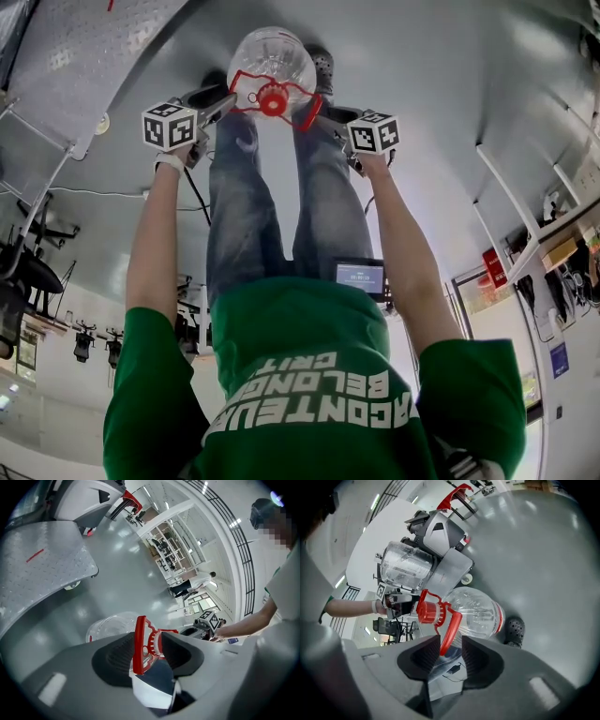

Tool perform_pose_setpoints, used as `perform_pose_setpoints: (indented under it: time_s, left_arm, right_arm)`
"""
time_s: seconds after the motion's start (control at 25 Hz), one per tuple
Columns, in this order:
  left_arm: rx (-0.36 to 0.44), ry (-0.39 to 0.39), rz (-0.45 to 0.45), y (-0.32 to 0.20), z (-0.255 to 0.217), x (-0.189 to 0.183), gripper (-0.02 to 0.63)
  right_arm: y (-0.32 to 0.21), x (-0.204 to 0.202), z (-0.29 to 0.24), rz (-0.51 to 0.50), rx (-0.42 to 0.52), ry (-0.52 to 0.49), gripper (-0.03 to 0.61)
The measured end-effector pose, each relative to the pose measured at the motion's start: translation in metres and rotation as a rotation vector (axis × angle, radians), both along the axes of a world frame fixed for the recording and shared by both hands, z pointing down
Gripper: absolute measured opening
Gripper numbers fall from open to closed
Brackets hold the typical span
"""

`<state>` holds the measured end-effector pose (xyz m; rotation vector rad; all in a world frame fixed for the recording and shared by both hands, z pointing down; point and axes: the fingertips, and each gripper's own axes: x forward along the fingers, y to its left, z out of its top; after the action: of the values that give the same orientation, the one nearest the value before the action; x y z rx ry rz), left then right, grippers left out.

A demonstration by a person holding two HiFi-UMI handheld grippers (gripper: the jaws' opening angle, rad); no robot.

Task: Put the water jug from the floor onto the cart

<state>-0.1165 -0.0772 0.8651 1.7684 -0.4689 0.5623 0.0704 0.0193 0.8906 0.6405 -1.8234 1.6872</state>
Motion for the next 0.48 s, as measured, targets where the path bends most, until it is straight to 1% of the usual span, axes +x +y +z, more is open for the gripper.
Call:
perform_pose_setpoints:
  time_s: [0.08,0.2,0.4,0.48]
  left_arm:
    - [-0.005,-0.003,0.007,0.002,0.002,0.001,0.181]
    - [-0.009,-0.006,0.021,0.004,0.005,0.003,0.175]
    - [0.009,-0.023,0.031,-0.001,0.006,0.005,0.158]
    - [0.016,-0.026,0.026,-0.003,0.005,0.005,0.140]
  right_arm:
    - [0.004,-0.002,0.002,0.020,-0.017,-0.010,0.124]
    - [0.002,-0.006,0.003,0.039,-0.016,-0.022,0.124]
    - [-0.001,-0.012,0.002,0.024,-0.016,-0.022,0.123]
    - [-0.002,-0.013,0.002,0.023,-0.014,-0.021,0.111]
